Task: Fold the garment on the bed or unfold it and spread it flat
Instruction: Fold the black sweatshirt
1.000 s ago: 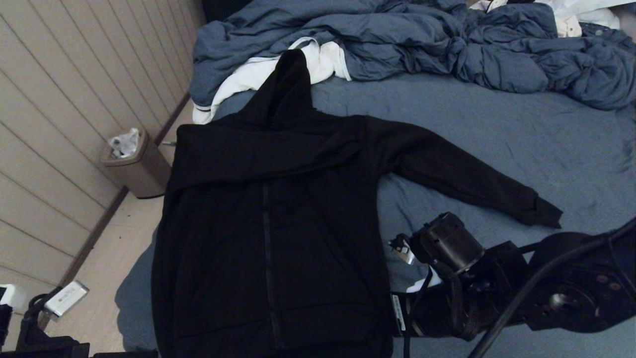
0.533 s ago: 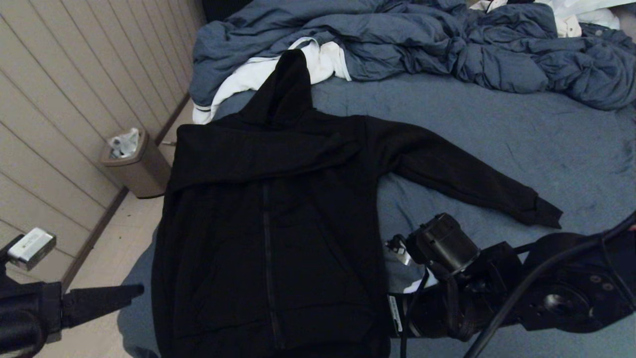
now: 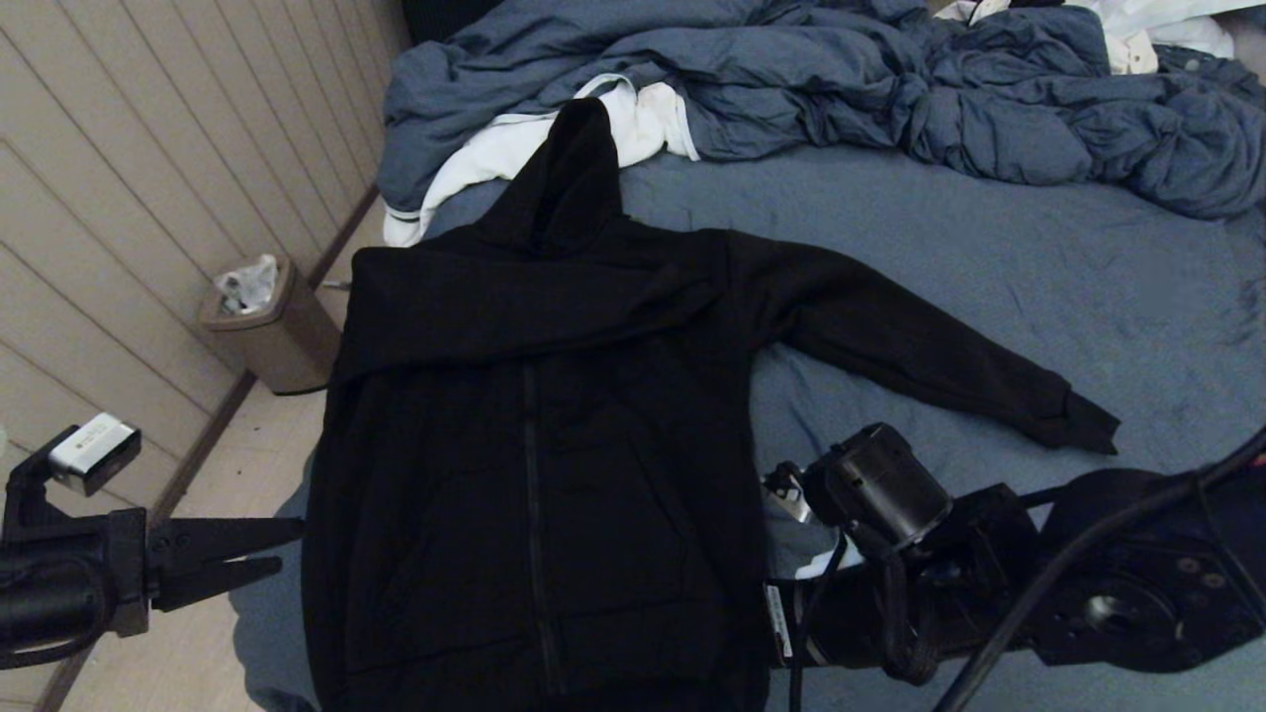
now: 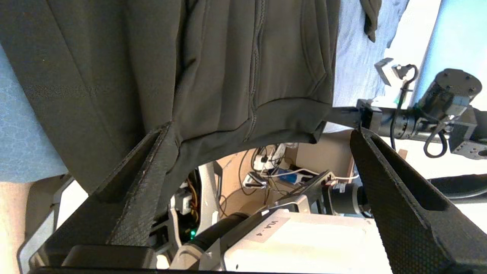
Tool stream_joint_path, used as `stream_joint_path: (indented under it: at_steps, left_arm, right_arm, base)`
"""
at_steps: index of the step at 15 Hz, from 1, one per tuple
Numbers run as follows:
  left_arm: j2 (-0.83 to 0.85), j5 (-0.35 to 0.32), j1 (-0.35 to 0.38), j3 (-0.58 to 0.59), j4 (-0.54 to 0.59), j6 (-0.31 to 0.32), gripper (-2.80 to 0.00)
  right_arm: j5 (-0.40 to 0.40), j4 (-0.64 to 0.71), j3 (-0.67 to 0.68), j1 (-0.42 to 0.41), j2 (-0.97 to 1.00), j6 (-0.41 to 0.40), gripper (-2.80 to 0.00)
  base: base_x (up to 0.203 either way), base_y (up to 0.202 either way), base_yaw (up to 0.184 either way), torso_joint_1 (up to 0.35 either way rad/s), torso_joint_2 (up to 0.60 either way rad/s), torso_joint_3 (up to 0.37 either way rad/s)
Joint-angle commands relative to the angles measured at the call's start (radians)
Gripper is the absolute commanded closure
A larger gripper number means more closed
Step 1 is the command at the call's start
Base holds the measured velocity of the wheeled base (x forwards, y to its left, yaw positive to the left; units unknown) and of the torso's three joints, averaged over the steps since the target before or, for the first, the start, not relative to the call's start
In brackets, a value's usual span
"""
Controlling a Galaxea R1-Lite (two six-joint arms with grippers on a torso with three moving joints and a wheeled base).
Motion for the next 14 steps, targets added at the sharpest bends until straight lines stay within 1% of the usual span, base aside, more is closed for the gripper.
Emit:
stream_joint_path:
  at_steps: [1, 4, 8, 10, 11, 14]
  left_arm:
    - [0.014, -0.007, -0.001, 0.002, 0.0, -0.002, -2.8]
    - [0.015, -0.012, 0.001, 0.005, 0.0, -0.002, -2.8]
    - [0.014, -0.019, 0.001, 0.006, 0.0, -0.002, -2.8]
    - [0.015, -0.024, 0.001, 0.005, 0.0, -0.002, -2.8]
    - [0.015, -0.024, 0.001, 0.002, 0.0, -0.003, -2.8]
    - [0.025, -0.024, -0.001, -0.038, 0.0, -0.004, -2.8]
  right_arm:
    - [-0.006, 0.0, -0.003, 0.003, -0.002, 0.001, -2.8]
    - [-0.007, 0.004, 0.005, 0.003, -0.014, -0.003, -2.8]
    - [-0.006, 0.01, 0.07, 0.002, -0.164, -0.02, -2.8]
    - [-0.007, 0.017, 0.107, -0.013, -0.252, -0.026, -2.8]
    - [-0.008, 0.033, 0.11, -0.044, -0.281, -0.036, -2.8]
    - [-0.008, 0.068, 0.084, -0.199, -0.321, -0.099, -2.8]
  base:
    - [0.0, 0.0, 0.0, 0.0, 0.0, 0.0]
    - [0.0, 0.0, 0.0, 0.0, 0.0, 0.0]
    - [0.0, 0.0, 0.0, 0.0, 0.0, 0.0]
    - [0.0, 0.0, 0.0, 0.0, 0.0, 0.0]
    - [0.0, 0.0, 0.0, 0.0, 0.0, 0.0]
    - [0.0, 0.0, 0.0, 0.0, 0.0, 0.0]
